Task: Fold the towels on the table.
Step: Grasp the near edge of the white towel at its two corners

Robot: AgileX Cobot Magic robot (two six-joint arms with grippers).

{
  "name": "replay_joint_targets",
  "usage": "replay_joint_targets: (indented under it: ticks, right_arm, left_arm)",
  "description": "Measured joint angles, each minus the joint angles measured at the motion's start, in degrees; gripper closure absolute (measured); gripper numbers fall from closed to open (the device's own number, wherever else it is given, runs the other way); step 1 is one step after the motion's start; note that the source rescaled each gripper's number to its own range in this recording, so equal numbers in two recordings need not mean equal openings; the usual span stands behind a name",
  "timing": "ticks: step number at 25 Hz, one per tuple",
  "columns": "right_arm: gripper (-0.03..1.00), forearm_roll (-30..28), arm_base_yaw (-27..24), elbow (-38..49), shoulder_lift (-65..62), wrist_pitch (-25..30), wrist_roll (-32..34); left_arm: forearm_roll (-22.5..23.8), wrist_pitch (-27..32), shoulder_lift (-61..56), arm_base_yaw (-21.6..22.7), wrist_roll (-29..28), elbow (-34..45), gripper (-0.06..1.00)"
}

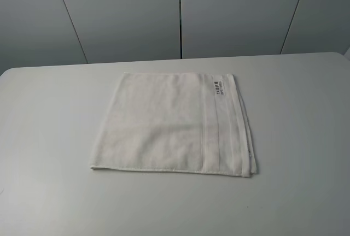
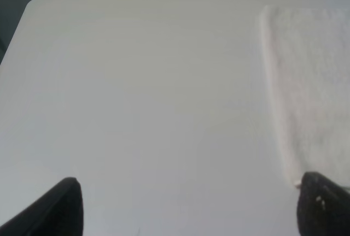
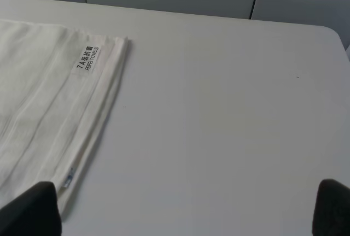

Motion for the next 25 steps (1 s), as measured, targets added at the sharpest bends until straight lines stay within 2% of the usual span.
replay_joint_targets:
  ticks: [25]
  right_arm:
    - [-0.03, 0.0, 0.0, 0.0, 0.0, 0.0, 0.0]
  left_arm:
    - [0.0, 0.0, 0.0, 0.0, -0.4, 0.0, -0.06]
